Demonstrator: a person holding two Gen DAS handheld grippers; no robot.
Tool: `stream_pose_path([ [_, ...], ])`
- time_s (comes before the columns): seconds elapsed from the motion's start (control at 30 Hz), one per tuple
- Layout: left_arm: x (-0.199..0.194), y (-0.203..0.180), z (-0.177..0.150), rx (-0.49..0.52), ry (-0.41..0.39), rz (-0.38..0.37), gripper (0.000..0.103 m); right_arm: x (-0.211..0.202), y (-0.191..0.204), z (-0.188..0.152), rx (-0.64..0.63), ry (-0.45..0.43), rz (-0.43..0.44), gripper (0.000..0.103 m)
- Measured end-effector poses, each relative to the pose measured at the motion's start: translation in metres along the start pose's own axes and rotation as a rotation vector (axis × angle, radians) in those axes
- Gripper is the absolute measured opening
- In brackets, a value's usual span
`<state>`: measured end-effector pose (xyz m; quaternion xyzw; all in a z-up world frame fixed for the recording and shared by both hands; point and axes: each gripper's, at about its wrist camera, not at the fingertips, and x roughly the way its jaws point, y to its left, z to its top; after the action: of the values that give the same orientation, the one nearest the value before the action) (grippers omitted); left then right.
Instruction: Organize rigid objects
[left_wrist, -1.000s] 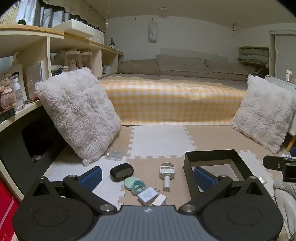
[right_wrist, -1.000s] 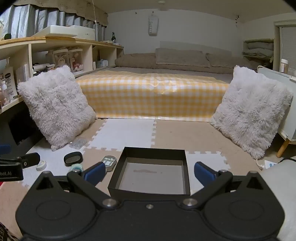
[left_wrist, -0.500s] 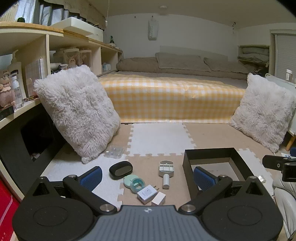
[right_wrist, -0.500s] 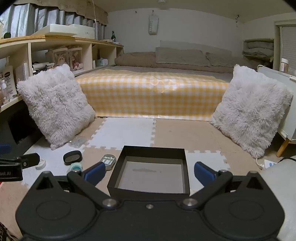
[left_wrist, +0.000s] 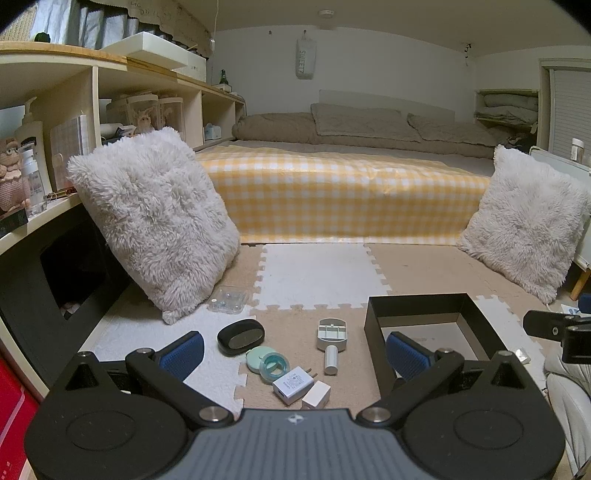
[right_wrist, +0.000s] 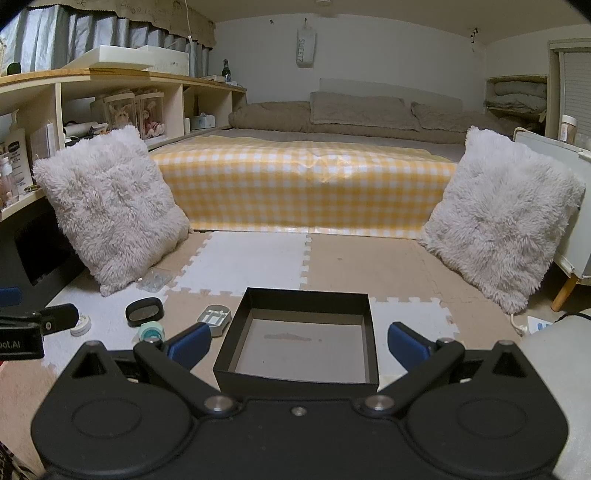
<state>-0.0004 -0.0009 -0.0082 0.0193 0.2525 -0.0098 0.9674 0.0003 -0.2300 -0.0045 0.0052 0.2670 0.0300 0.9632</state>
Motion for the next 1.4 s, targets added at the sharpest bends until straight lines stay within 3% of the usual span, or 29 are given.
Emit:
stream_pose_path([
  [1.4,0.0007,0.0012,0.0022,-0.004,0.006,-0.003,0.103,0.0014,0.0000,-0.0008,0.000,0.008,-0.002,0.103],
])
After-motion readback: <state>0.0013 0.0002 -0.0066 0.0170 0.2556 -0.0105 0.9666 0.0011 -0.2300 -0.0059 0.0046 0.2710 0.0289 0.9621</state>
